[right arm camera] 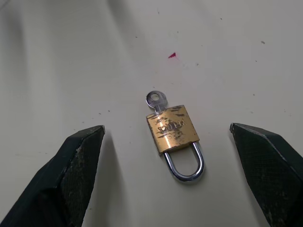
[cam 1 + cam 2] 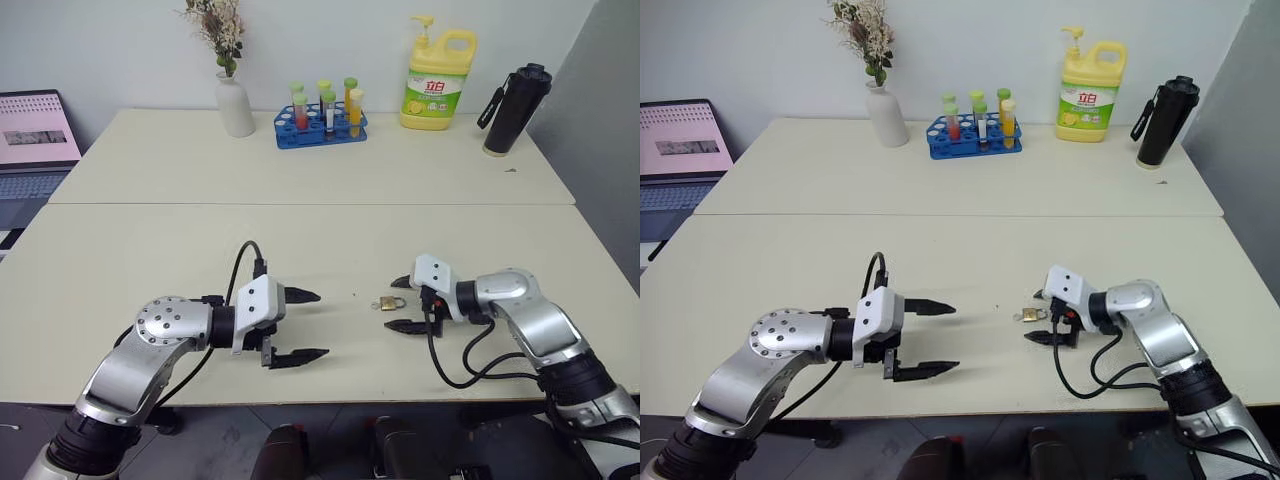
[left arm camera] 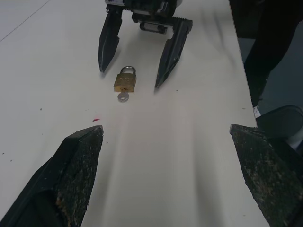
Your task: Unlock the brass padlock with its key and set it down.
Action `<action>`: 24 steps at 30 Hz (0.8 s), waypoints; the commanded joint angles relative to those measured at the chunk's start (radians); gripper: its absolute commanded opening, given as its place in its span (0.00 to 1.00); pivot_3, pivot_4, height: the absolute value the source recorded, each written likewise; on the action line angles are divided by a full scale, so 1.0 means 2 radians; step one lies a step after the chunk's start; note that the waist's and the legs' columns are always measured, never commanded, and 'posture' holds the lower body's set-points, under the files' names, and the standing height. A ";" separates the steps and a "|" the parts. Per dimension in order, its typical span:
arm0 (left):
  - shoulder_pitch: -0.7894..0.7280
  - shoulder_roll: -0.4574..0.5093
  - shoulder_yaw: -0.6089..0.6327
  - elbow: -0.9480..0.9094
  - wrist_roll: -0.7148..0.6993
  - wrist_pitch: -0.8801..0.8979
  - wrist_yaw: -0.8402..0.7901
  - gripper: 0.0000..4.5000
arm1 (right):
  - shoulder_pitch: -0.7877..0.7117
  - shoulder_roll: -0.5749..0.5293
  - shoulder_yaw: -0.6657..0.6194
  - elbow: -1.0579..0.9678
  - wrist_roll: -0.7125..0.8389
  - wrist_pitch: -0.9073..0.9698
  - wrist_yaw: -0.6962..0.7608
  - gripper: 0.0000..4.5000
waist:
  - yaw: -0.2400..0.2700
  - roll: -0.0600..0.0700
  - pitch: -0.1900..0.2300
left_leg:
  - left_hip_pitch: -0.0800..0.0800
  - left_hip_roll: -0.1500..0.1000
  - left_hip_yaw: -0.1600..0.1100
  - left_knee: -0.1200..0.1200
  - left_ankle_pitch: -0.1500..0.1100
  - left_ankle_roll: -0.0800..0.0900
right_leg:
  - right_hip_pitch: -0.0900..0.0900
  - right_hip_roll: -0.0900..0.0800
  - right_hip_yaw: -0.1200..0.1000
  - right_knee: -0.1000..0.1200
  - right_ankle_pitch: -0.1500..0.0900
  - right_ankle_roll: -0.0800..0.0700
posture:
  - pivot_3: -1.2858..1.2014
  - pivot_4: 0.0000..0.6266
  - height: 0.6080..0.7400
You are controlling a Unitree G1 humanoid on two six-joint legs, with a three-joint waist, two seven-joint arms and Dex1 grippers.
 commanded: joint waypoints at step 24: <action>-0.009 -0.021 0.012 0.013 -0.006 -0.004 0.016 1.00 | -0.010 -0.025 0.002 -0.014 -0.045 -0.084 -0.035 0.21 | 0.001 0.000 0.000 | 0.000 0.000 0.000 0.000 0.000 0.000 | 0.001 0.000 0.000 0.000 0.000 0.000 | 0.52 0.24 1.00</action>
